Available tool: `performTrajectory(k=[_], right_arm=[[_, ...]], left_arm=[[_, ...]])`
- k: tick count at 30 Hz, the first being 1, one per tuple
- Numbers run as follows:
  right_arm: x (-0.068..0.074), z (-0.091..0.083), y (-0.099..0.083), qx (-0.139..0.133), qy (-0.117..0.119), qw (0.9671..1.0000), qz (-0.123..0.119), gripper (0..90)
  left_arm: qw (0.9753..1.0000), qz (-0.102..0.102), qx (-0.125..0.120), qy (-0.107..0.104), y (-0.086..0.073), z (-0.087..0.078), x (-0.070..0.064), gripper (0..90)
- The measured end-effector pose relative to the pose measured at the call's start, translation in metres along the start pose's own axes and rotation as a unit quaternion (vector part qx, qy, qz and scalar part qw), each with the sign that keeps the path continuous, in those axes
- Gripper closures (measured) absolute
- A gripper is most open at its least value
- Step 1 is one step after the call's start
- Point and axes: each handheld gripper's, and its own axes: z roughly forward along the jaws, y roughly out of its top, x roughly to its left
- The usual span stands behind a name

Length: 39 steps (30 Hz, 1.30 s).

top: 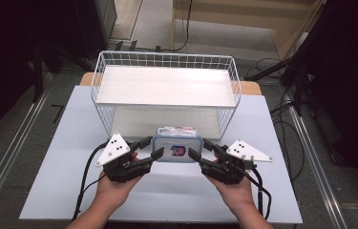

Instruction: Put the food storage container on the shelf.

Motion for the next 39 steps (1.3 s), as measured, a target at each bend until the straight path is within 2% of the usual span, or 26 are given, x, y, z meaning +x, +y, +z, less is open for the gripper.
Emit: performTrajectory(k=[9,16,24,28,35,38,39], right_arm=[[-0.006,0.003,0.023,-0.018,-0.006,0.9997,-0.014,48.0],[-0.011,0.007,0.039,-0.027,-0.008,0.9996,-0.009,48.3],[-0.013,0.013,0.059,-0.034,-0.010,0.9993,-0.016,48.3],[-0.014,0.016,0.070,-0.034,-0.013,0.9991,-0.021,48.3],[-0.019,0.021,0.087,-0.040,-0.016,0.9989,-0.018,48.3],[-0.021,0.024,0.090,-0.042,-0.015,0.9989,-0.016,48.3],[-0.024,0.027,0.093,-0.042,-0.015,0.9989,-0.015,48.3]], left_arm=[[0.9998,0.011,-0.014,-0.002,0.023,0.007,0.007,49.6],[0.9997,0.006,-0.023,-0.005,0.035,0.012,0.014,49.4],[0.9995,0.011,-0.029,-0.008,0.053,0.014,0.022,49.4],[0.9994,0.010,-0.033,-0.009,0.066,0.017,0.028,49.4],[0.9988,-0.007,-0.046,-0.014,0.074,0.024,0.037,49.4],[0.9988,-0.007,-0.046,-0.012,0.077,0.026,0.040,49.4],[0.9989,-0.001,-0.045,-0.009,0.080,0.027,0.042,49.4]])
